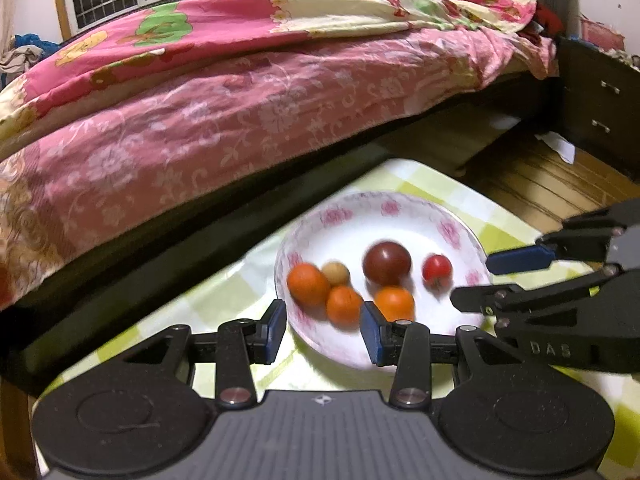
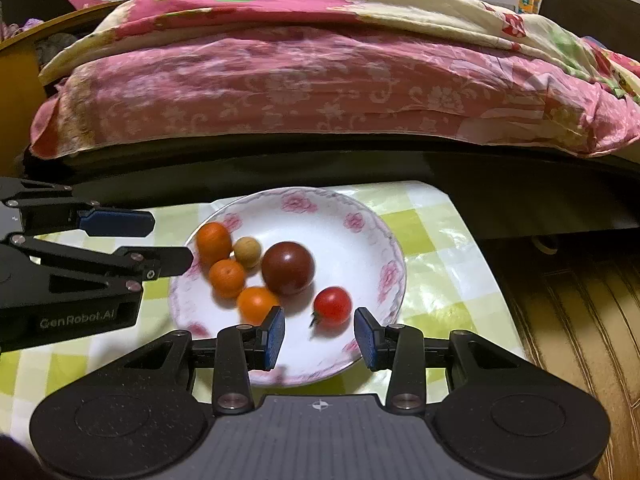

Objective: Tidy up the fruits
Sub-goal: 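Withdraw both open tools from the plate toward the last two fruits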

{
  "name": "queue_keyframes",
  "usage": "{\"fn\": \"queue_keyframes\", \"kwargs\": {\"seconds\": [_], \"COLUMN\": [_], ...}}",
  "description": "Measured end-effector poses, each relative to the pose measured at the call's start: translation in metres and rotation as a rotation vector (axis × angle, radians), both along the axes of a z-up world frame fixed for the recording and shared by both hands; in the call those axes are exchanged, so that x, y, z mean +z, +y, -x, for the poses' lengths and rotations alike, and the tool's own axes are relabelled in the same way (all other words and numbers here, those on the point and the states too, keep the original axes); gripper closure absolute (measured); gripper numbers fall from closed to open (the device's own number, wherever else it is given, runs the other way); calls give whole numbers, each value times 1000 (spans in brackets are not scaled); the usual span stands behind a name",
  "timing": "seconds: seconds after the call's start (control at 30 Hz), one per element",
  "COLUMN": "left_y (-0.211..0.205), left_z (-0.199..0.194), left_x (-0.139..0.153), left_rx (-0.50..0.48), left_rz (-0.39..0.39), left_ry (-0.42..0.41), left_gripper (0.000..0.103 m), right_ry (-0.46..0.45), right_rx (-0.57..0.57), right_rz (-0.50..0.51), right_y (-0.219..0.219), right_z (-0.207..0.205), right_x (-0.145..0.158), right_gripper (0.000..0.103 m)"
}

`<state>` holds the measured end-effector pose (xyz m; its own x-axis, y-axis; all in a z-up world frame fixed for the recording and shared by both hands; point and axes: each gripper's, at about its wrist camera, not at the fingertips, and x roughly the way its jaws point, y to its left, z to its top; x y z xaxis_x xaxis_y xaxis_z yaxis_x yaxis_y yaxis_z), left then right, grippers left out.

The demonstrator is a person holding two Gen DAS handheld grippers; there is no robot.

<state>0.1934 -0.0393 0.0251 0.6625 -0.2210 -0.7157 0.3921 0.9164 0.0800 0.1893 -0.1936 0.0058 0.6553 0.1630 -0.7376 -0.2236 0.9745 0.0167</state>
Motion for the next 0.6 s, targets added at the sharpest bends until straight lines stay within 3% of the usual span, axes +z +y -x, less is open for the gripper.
{"fn": "queue_keyframes", "kwargs": {"seconds": [0.37, 0.6], "left_y": [9, 5], "left_z": [63, 77], "left_x": [-13, -30], "left_rx": [-74, -93], "left_rz": [6, 20], "left_ry": [84, 131], "left_gripper": [55, 55], "right_ry": [47, 90], "right_rx": [44, 31], "right_rz": [5, -20], "right_y": [14, 12], "right_z": [39, 58], "right_x": [-1, -1], "right_gripper": [68, 68]}}
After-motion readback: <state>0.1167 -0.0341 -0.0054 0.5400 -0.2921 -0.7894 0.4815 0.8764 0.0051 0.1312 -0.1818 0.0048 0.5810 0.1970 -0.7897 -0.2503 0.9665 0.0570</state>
